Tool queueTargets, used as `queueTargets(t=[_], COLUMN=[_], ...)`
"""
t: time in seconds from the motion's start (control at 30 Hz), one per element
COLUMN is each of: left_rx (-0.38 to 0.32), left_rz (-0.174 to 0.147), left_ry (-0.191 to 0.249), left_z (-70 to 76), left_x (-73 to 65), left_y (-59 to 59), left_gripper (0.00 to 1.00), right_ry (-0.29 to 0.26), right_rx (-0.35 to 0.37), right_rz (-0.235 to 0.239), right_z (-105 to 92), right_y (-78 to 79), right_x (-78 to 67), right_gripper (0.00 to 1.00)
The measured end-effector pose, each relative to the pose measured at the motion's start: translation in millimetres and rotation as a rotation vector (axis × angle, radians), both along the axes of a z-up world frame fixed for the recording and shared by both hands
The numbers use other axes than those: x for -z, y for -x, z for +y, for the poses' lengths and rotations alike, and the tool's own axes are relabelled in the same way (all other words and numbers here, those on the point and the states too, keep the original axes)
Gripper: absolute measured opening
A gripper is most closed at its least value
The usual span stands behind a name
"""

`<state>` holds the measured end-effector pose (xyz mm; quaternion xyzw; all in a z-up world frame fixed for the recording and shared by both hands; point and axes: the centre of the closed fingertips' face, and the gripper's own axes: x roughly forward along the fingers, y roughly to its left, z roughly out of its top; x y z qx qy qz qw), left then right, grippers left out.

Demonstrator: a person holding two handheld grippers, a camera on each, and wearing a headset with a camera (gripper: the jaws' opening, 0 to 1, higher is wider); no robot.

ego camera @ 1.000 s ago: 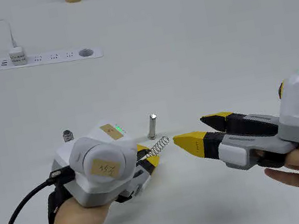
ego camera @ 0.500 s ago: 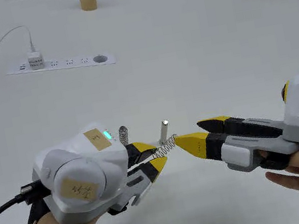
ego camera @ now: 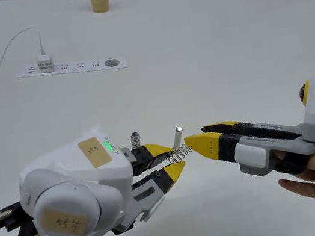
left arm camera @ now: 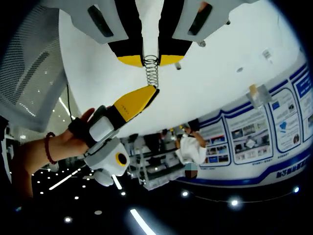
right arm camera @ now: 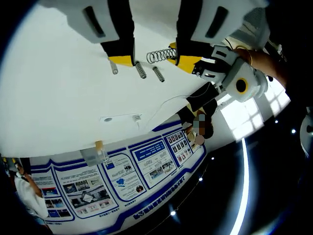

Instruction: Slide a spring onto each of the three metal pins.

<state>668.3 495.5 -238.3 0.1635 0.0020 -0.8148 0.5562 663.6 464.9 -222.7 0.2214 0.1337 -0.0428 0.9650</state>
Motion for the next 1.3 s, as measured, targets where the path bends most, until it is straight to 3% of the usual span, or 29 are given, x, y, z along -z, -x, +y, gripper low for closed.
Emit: queueTargets(t=[0.27,0.37,0.43,0.83,0.97,1.13,1.17,1.3], left_rx=[0.019,0.028,0.031,0.028,0.023,0.004,-0.006,-0.012], left_rz=[-0.002,0.014,0.002,0.01,0.013,0.046,0.07,0.063], left_ry=[0.052,0.08,0.092,0.1,0.097,0.084,0.076,0.066], left_z=[5.0,5.8,5.4,6.9,6.3,4.2,3.6,2.8], left_x=[-12.1,-18.1,-20.3,-24.1,-24.3,-24.6,-24.4,-22.0], left_y=[1.4,3.1,3.5,3.3,2.3,0.0,-0.3,-1.5], left_gripper=[0.1,0.1,0.1,0.1,0.1,0.11,0.11,0.11], right_ry=[-0.082,-0.109,-0.135,-0.207,-0.192,-0.17,-0.149,-0.109], right_rx=[-0.038,-0.044,-0.05,-0.052,-0.063,-0.077,-0.081,-0.093], right_rz=[-0.043,-0.061,-0.079,-0.134,-0.137,-0.152,-0.158,-0.145], right_z=[11.8,14.1,16.0,16.0,17.7,18.3,18.2,18.9], right_y=[-3.4,-4.7,-5.7,-6.7,-7.7,-9.6,-10.7,-12.6], right_x=[-5.8,-8.6,-11.4,-20.6,-21.6,-25.4,-26.9,-26.5], right_gripper=[0.29,0.28,0.26,0.15,0.14,0.14,0.14,0.13])
